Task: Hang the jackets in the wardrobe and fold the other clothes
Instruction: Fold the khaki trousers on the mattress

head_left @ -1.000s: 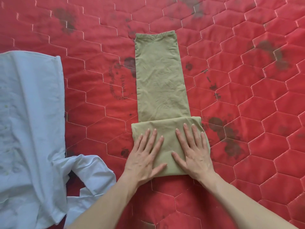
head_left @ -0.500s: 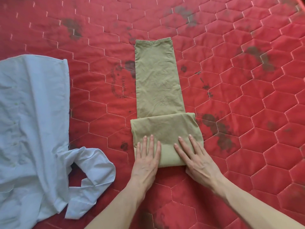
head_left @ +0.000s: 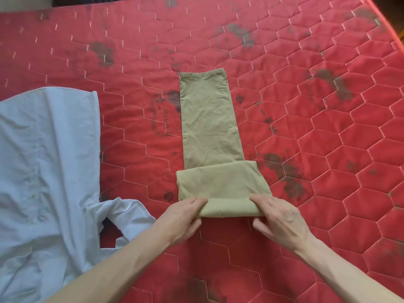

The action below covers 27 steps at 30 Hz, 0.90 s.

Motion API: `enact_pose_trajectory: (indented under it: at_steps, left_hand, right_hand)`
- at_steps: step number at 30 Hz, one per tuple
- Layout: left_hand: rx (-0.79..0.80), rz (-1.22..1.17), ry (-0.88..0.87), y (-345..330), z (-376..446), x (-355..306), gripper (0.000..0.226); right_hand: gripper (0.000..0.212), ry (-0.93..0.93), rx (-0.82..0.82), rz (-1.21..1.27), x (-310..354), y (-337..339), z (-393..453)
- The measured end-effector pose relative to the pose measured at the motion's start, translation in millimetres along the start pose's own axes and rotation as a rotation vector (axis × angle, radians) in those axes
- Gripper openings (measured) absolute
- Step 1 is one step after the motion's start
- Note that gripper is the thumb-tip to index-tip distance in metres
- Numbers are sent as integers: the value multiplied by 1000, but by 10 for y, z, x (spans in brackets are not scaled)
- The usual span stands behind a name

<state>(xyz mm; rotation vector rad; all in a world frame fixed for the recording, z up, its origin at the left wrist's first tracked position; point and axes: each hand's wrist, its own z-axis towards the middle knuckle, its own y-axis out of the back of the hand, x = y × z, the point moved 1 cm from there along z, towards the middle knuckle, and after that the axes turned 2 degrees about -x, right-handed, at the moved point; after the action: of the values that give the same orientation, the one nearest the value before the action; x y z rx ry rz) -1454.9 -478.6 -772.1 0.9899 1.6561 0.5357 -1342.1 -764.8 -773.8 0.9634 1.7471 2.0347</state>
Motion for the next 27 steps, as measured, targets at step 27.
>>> enact_pose_trajectory:
  at_steps: [27]
  left_hand:
    - [-311,-904,633,71,172,284,40]
  right_hand:
    - [28,-788,-212,546,143,-220,701]
